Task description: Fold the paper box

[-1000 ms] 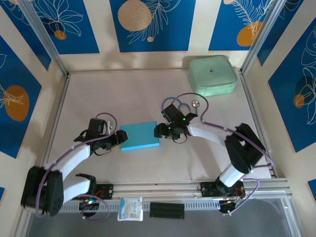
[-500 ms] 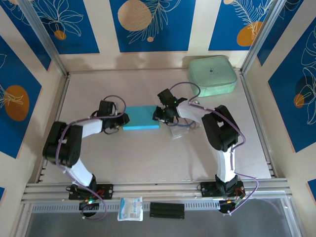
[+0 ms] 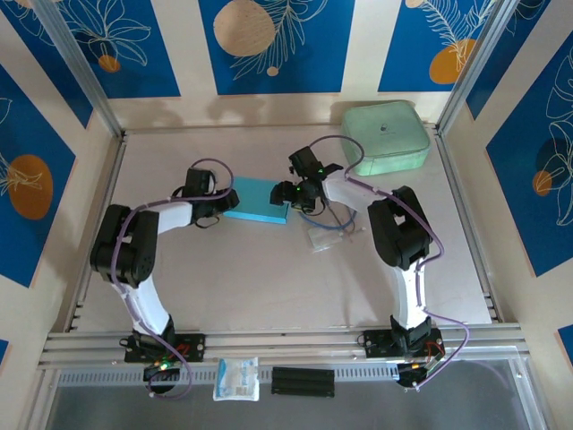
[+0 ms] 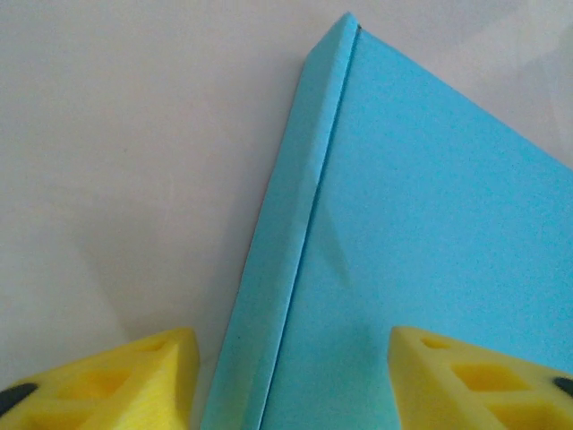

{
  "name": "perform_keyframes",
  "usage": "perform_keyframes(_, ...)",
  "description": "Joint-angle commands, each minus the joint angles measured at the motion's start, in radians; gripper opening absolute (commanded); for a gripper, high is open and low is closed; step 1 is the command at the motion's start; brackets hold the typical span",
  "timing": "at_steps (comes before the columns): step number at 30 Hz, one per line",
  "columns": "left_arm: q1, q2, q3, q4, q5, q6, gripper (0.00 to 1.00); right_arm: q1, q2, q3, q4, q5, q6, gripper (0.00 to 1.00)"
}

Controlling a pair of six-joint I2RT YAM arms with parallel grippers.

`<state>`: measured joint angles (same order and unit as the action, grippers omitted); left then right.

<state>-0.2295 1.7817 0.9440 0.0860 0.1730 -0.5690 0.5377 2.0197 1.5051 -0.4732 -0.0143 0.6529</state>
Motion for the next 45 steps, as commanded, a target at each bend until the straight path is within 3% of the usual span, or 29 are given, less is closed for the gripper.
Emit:
perform_keyframes(1, -0.004, -0.149, -0.047, -0.011, -0.023, -0.005, 0.67, -0.024, -0.133, 0.015, -0.082, 0.012, -0.09, 0.82)
perform_keyframes(5, -0.004, -0.354, -0.129, -0.042, -0.04, 0.02, 0.78, -0.053, -0.329, -0.101, -0.073, 0.076, -0.138, 0.9)
perform_keyframes(10, -0.005, -0.701, -0.31, -0.094, -0.146, 0.172, 0.89, -0.142, -0.714, -0.42, 0.035, 0.268, -0.194, 0.91)
perform_keyframes(14, -0.007, -0.968, -0.498, -0.023, -0.385, 0.31, 0.96, -0.318, -0.985, -0.748, 0.257, 0.338, -0.271, 0.91)
perform_keyframes(17, -0.005, -1.059, -0.603, 0.042, -0.532, 0.425, 0.99, -0.499, -1.095, -1.012, 0.536, 0.263, -0.376, 0.93)
perform_keyframes(18, -0.004, -1.061, -0.628, 0.083, -0.53, 0.488, 0.99, -0.55, -1.109, -1.077, 0.607, 0.221, -0.406, 0.93)
perform_keyframes(21, 0.0, -1.001, -0.689, 0.236, -0.531, 0.603, 0.99, -0.672, -1.062, -1.195, 0.803, 0.108, -0.411, 0.97)
perform_keyframes(24, 0.023, -0.869, -0.707, 0.367, -0.512, 0.621, 0.99, -0.714, -0.934, -1.229, 0.977, 0.025, -0.398, 0.97)
perform_keyframes(29, 0.065, -0.563, -0.743, 0.788, -0.405, 0.634, 0.99, -0.624, -0.762, -1.16, 1.112, 0.028, -0.499, 0.99)
perform_keyframes(31, 0.081, -0.457, -0.711, 0.88, -0.347, 0.635, 0.99, -0.609, -0.681, -1.13, 1.185, 0.002, -0.515, 0.99)
perform_keyframes(34, 0.116, -0.316, -0.653, 0.927, -0.343, 0.621, 0.99, -0.582, -0.465, -1.11, 1.392, -0.025, -0.518, 0.99)
perform_keyframes(36, 0.165, -0.197, -0.656, 1.05, -0.29, 0.584, 0.99, -0.554, -0.506, -1.069, 1.227, 0.033, -0.554, 0.99)
perform_keyframes(37, 0.177, -0.2, -0.646, 1.036, -0.27, 0.576, 0.99, -0.559, -0.484, -1.094, 1.319, 0.02, -0.542, 0.99)
perform_keyframes(39, 0.185, -0.229, -0.59, 0.868, -0.282, 0.559, 0.99, -0.557, -0.5, -1.086, 1.263, 0.039, -0.548, 0.99)
perform_keyframes(45, 0.182, -0.219, -0.595, 0.898, -0.283, 0.566, 0.99, -0.546, -0.498, -1.084, 1.269, 0.056, -0.558, 0.99)
